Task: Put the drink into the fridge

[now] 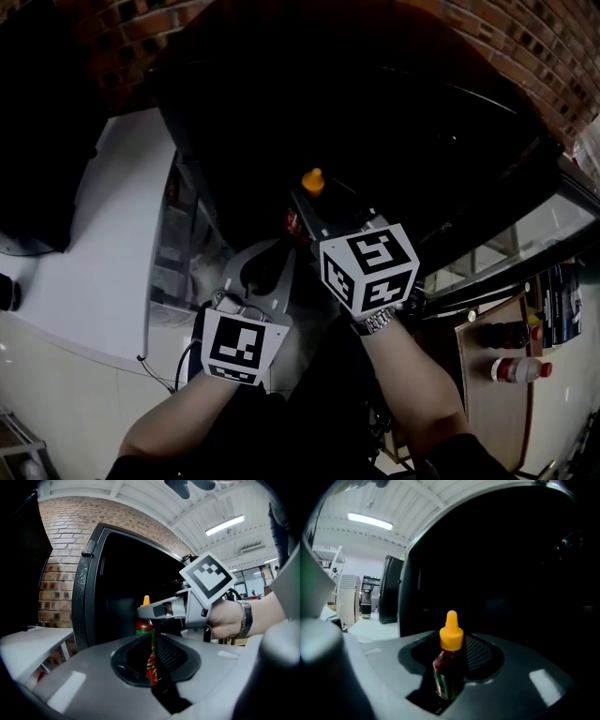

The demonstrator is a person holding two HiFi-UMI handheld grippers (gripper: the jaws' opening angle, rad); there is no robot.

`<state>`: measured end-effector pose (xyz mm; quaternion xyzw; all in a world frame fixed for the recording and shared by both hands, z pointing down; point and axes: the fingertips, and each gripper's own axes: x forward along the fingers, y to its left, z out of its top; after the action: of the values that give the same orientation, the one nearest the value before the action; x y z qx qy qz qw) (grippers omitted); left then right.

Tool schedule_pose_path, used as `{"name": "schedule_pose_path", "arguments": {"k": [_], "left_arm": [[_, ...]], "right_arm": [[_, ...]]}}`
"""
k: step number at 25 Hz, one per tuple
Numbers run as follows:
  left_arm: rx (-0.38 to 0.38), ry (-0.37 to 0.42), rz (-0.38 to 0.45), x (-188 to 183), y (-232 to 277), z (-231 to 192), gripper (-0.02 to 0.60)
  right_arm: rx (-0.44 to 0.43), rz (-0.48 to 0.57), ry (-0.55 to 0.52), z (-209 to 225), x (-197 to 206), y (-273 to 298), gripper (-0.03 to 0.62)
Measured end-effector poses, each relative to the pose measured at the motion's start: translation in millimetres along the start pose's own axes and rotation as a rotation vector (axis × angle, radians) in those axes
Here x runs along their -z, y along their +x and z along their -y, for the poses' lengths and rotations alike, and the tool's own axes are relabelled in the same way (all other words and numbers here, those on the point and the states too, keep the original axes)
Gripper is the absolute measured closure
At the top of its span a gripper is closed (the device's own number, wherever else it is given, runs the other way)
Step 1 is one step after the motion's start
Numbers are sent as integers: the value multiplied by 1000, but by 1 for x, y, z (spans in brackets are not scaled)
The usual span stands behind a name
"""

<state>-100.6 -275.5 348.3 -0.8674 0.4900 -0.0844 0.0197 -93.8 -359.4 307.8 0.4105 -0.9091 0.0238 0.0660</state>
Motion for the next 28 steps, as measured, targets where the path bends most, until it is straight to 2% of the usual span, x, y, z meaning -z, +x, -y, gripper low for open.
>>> {"name": "schedule_pose_path", "arguments": {"k": [8, 12, 16, 25, 28], "left_arm": [[-4, -32, 6, -1, 7, -12, 549], [4, -12, -14, 7, 10, -17, 548], [-13, -37, -11, 6, 12, -25, 549], [-10, -32, -25, 13, 13, -34, 549], [-16, -52, -16, 8, 10, -33, 549]], "right_arm": [[-27, 6, 9, 3, 0, 50, 444], [-46, 3, 9, 3, -1, 66, 444], [-56, -17, 4, 3, 4, 81, 444], [-69, -31, -23, 2, 10, 97, 437], [-75, -45, -33, -1, 12, 100, 434]]}}
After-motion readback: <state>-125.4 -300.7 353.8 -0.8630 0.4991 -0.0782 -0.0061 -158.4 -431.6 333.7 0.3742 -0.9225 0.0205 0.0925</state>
